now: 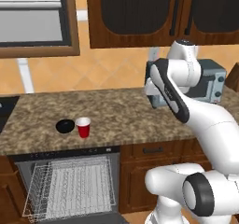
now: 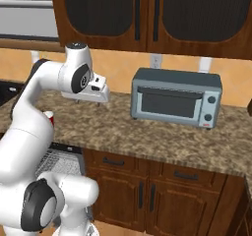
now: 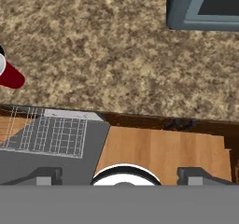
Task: Pick up the cup and bowl from the counter, place them in the dishwasher, and close the dishwasher door.
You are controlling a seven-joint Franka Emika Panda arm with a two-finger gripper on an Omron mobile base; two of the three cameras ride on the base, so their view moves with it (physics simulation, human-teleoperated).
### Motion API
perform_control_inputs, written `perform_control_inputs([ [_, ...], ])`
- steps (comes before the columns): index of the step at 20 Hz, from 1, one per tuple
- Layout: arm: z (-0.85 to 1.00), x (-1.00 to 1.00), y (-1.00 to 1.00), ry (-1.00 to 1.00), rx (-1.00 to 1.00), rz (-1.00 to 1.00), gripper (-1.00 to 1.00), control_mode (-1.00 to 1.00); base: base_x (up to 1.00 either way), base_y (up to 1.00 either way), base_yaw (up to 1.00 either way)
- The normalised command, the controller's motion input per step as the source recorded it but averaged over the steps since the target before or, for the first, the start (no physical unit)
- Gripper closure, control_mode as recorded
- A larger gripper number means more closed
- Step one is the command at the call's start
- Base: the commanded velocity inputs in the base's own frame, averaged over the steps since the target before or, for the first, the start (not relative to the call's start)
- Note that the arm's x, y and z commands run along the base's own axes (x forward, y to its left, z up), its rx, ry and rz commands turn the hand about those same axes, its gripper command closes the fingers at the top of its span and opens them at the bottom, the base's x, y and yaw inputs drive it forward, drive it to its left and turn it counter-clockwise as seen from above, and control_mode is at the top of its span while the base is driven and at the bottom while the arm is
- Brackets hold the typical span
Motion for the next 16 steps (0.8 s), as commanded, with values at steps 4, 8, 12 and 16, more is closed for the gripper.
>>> perform_control_inputs([
  [4,0.0,0.0,0.0,0.0,0.0,0.0,-1.0,1.0,-0.19,-0.03,0.46],
  [8,0.0,0.0,0.0,0.0,0.0,0.0,-1.0,1.0,0.11,-0.16,0.57],
  [12,0.0,0.0,0.0,0.0,0.0,0.0,-1.0,1.0,0.11,-0.23,0.61],
  [16,0.0,0.0,0.0,0.0,0.0,0.0,-1.0,1.0,0.02,-0.39,0.59],
])
